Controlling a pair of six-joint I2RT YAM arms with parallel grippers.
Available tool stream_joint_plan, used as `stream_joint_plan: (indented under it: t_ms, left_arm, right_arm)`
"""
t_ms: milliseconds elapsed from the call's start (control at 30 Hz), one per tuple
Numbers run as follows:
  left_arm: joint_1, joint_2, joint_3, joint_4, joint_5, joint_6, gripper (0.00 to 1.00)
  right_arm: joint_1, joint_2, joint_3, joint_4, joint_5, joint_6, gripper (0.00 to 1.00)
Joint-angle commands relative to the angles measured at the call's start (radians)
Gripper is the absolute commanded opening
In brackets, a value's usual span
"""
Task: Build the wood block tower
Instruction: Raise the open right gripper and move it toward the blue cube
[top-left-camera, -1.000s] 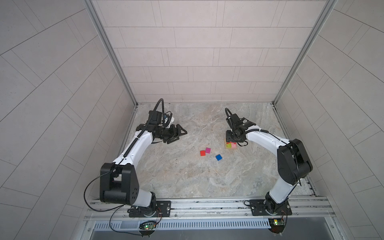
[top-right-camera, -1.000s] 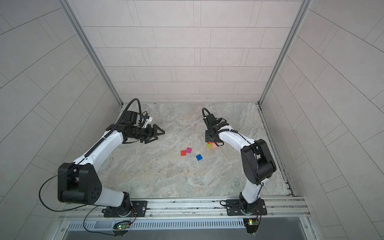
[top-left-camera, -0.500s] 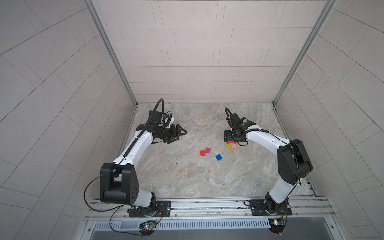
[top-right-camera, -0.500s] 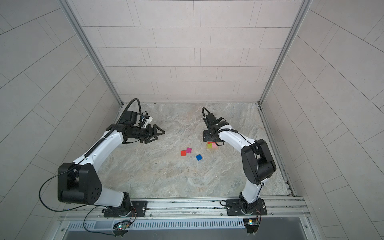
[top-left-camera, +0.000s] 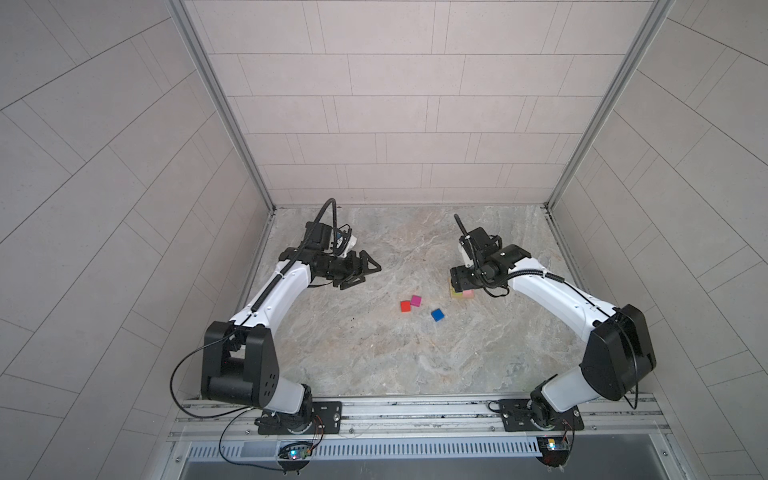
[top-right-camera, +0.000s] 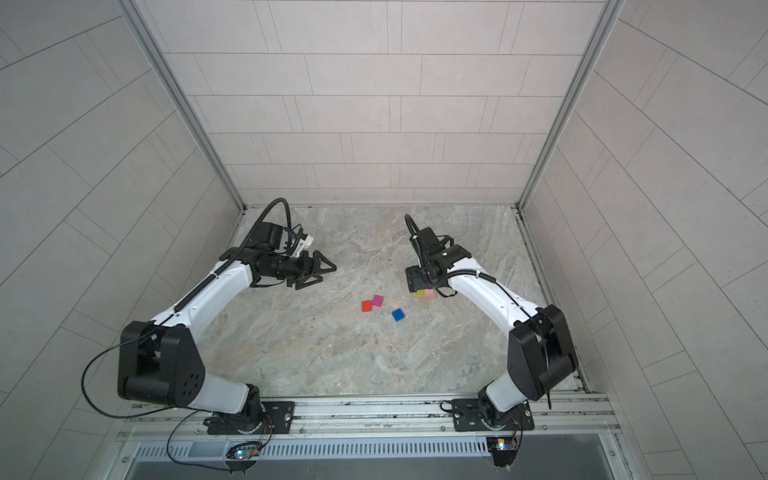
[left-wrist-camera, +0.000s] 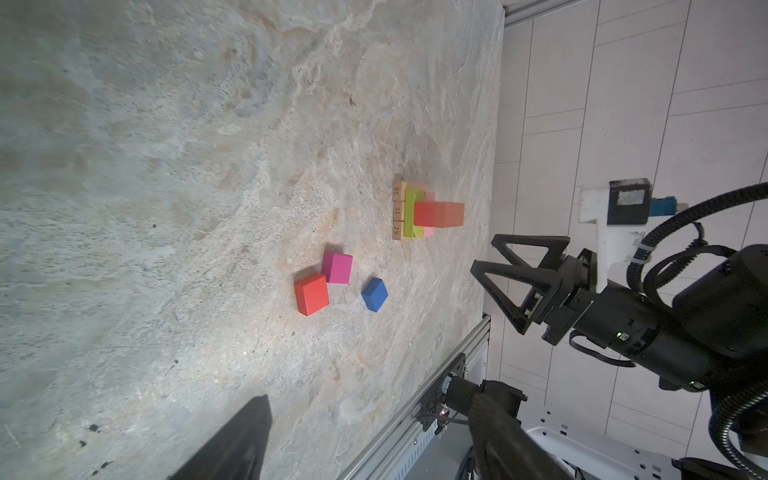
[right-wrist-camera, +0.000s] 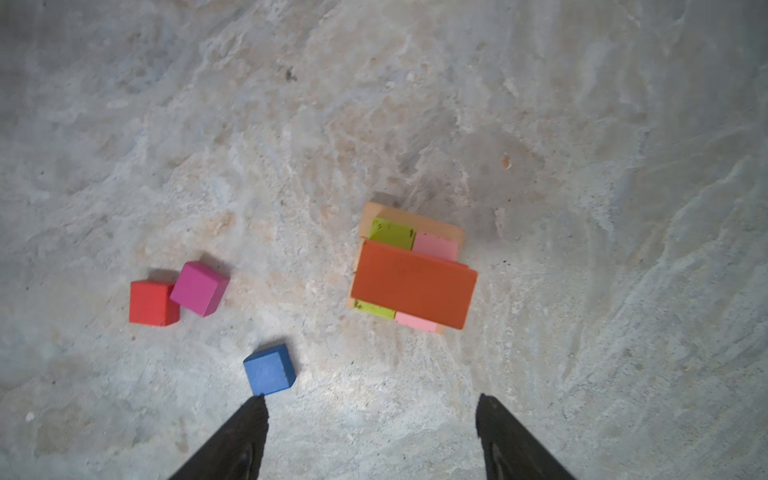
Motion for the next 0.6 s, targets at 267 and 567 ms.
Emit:
stream_joint_plan:
  t_ms: [267, 567]
  left_arm:
    - [-0.054, 0.018, 0.083, 0.052, 0.045, -0.068, 0.82]
    - [-0.058, 0.078, 0.155, 0.012, 0.007, -0.045, 0.82]
  right_arm:
    - [0.116, 0.009, -0.104, 0.058, -0.051, -0.033, 0.67]
    - [0.135, 0.052, -0.202, 0.214, -0.133, -0.018, 0.60]
